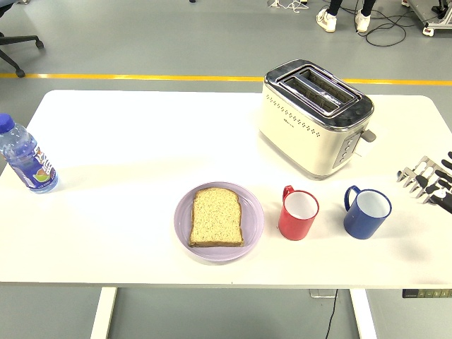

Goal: Pick up the cup,pour liquid into bread,place the cup on the desk

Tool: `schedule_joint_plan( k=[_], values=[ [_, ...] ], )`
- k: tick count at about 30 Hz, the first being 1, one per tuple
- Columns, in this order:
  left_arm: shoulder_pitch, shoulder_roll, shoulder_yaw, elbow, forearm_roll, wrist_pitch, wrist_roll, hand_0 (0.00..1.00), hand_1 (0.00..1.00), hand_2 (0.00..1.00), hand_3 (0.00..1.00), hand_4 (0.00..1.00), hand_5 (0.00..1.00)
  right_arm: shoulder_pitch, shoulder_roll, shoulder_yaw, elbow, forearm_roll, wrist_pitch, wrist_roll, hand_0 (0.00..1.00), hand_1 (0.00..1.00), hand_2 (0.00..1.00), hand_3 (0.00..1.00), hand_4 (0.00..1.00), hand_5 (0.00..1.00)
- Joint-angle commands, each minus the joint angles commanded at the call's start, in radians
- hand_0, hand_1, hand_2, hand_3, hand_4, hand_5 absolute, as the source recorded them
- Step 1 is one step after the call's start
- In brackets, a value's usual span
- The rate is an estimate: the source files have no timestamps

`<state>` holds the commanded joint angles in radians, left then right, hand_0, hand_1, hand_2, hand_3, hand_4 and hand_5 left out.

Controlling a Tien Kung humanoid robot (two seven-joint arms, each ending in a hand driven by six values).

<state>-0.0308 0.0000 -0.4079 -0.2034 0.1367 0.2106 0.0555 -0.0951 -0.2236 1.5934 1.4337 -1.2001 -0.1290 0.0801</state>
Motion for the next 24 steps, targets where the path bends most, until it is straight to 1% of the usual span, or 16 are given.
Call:
schedule_joint_plan(
  k=[2, 3, 4, 7, 11, 12, 14, 15, 17, 18, 19, 21, 24],
  values=[
    [0.001, 0.0, 0.001, 0.0, 0.001, 0.0, 0.0, 0.644, 0.669, 0.694, 0.527, 0.248, 0.85, -0.02, -0.008, -0.02, 0.007, -0.006, -0.008, 0.015, 0.948, 0.871, 0.943, 0.991, 0.986, 0.116],
    [0.002, 0.0, 0.003, 0.0, 0.001, 0.0, 0.0, 0.644, 0.669, 0.694, 0.527, 0.248, 0.85, -0.037, -0.014, -0.039, 0.011, -0.015, -0.027, 0.03, 0.948, 0.871, 0.943, 0.991, 0.986, 0.116],
    [0.003, 0.0, 0.006, 0.0, 0.001, 0.0, 0.001, 0.644, 0.669, 0.694, 0.527, 0.248, 0.85, -0.054, -0.019, -0.064, 0.013, -0.017, -0.057, 0.048, 0.928, 0.866, 0.95, 0.998, 0.987, 0.119],
    [0.002, 0.0, 0.008, 0.0, 0.002, 0.0, 0.001, 0.644, 0.669, 0.694, 0.527, 0.248, 0.85, -0.077, -0.02, -0.123, 0.004, -0.012, -0.135, 0.113, 0.928, 0.866, 0.95, 0.998, 0.987, 0.119],
    [0.0, 0.0, 0.005, -0.001, 0.002, 0.0, 0.001, 0.645, 0.67, 0.693, 0.527, 0.248, 0.85, -0.083, -0.016, -0.175, -0.012, -0.001, -0.21, 0.183, 0.921, 0.858, 0.951, 0.998, 0.994, 0.129],
    [-0.001, 0.0, 0.001, -0.001, 0.003, -0.001, 0.001, 0.645, 0.67, 0.693, 0.527, 0.248, 0.85, -0.075, -0.01, -0.201, -0.029, 0.002, -0.251, 0.224, 0.921, 0.858, 0.951, 0.998, 0.994, 0.129],
    [-0.002, 0.0, 0.0, -0.001, 0.003, -0.001, 0.001, 0.645, 0.67, 0.693, 0.527, 0.248, 0.85, -0.074, -0.009, -0.206, -0.032, 0.003, -0.259, 0.233, 0.921, 0.858, 0.951, 0.998, 0.994, 0.129],
    [-0.003, 0.0, -0.003, -0.001, 0.002, -0.001, 0.0, 0.645, 0.671, 0.694, 0.527, 0.248, 0.85, -0.061, -0.001, -0.225, -0.052, 0.019, -0.274, 0.254, 0.919, 0.859, 0.951, 0.998, 0.994, 0.119],
    [-0.005, 0.0, -0.006, -0.001, 0.003, -0.001, 0.0, 0.645, 0.671, 0.694, 0.527, 0.248, 0.85, -0.044, 0.009, -0.252, -0.077, 0.041, -0.286, 0.282, 0.919, 0.859, 0.951, 0.998, 0.994, 0.119],
    [-0.005, 0.0, -0.007, -0.001, 0.003, 0.0, 0.0, 0.645, 0.671, 0.694, 0.527, 0.248, 0.85, -0.042, 0.01, -0.256, -0.08, 0.044, -0.288, 0.286, 0.919, 0.859, 0.951, 0.998, 0.994, 0.119],
    [-0.006, 0.0, -0.008, -0.001, 0.002, 0.0, 0.001, 0.645, 0.671, 0.694, 0.527, 0.248, 0.85, -0.03, 0.016, -0.277, -0.1, 0.052, -0.291, 0.307, 0.919, 0.859, 0.951, 0.998, 0.994, 0.119],
    [-0.006, 0.0, -0.009, -0.001, 0.001, 0.0, 0.001, 0.645, 0.668, 0.694, 0.527, 0.248, 0.851, -0.022, 0.021, -0.293, -0.117, 0.061, -0.29, 0.321, 0.922, 0.859, 0.951, 0.998, 0.993, 0.115],
    [-0.007, 0.0, -0.012, -0.001, 0.001, 0.0, 0.0, 0.645, 0.668, 0.694, 0.527, 0.248, 0.851, -0.012, 0.027, -0.312, -0.14, 0.075, -0.29, 0.33, 0.922, 0.859, 0.951, 0.998, 0.993, 0.115]
  ],
)
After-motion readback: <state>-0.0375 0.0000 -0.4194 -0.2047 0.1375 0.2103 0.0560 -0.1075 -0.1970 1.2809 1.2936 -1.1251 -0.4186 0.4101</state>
